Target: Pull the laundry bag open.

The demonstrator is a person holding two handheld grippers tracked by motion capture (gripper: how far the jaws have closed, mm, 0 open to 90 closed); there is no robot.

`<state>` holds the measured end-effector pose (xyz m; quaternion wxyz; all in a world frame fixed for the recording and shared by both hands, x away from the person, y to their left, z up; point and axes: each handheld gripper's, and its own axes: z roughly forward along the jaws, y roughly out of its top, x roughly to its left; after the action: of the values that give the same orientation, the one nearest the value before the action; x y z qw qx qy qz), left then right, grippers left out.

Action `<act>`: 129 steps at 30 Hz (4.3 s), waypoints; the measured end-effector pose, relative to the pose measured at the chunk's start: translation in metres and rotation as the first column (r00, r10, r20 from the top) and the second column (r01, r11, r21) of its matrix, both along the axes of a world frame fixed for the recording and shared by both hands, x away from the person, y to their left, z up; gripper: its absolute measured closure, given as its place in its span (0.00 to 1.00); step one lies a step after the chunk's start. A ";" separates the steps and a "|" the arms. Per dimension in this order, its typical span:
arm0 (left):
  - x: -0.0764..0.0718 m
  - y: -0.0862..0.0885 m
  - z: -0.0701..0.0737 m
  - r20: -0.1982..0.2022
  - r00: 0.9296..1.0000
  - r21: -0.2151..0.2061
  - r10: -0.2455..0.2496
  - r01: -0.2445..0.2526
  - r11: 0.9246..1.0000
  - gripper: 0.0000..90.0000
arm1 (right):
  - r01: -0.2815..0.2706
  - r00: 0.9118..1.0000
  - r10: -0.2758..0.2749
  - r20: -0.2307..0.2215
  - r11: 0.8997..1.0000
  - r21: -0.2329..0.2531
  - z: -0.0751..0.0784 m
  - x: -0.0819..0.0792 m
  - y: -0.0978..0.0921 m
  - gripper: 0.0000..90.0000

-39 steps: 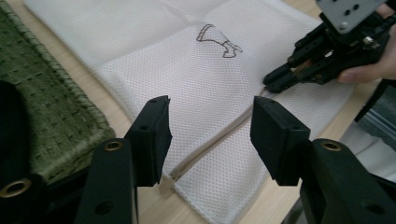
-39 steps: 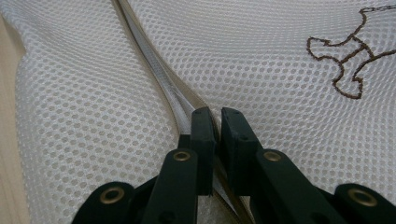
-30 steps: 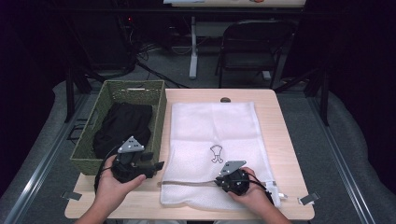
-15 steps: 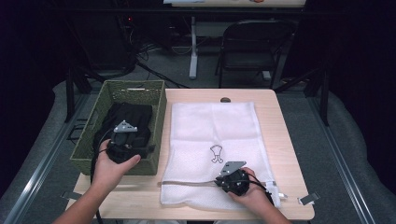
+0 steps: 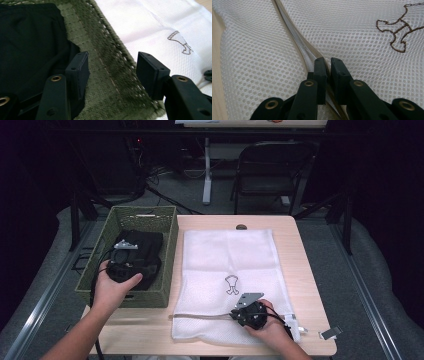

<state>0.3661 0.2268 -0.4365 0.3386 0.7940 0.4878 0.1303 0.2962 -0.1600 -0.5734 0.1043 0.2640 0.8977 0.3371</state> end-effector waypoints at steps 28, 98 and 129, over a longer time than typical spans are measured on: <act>0.057 0.029 -0.004 -0.057 0.993 0.055 0.103 -0.100 0.993 0.34 | 0.001 1.000 -0.001 0.000 1.000 0.005 -0.001 0.000 0.000 0.92; 0.120 0.046 -0.083 -0.270 0.927 0.330 0.261 -0.166 0.929 0.07 | -0.002 1.000 0.002 -0.004 1.000 0.008 0.000 0.000 -0.001 0.89; 0.133 0.052 -0.102 -0.326 0.902 0.288 0.284 -0.191 0.938 0.00 | 0.000 1.000 0.000 -0.002 1.000 0.011 -0.001 -0.001 -0.001 0.89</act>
<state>0.4988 0.2790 -0.5388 0.1216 0.7745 0.6152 0.0825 0.2957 -0.1608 -0.5742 0.1020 0.2649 0.8959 0.3418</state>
